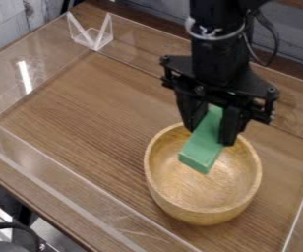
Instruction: Put the green block in the brown bowl
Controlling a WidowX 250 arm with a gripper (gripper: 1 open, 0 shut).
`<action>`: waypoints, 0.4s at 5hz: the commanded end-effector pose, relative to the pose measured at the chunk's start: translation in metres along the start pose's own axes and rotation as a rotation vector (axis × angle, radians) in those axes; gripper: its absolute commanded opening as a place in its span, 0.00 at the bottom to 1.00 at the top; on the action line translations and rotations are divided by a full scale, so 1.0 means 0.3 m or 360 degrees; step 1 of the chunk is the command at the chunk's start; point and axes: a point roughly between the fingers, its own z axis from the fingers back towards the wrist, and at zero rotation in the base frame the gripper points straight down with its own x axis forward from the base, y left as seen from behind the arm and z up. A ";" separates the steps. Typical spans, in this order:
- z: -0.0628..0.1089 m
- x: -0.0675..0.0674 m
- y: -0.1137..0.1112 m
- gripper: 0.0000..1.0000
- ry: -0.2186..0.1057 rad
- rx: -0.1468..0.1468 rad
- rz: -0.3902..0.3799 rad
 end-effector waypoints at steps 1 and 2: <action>-0.001 0.012 -0.017 0.00 -0.0067 -0.0002 -0.0023; -0.039 0.009 -0.023 0.00 -0.0065 0.0001 -0.0037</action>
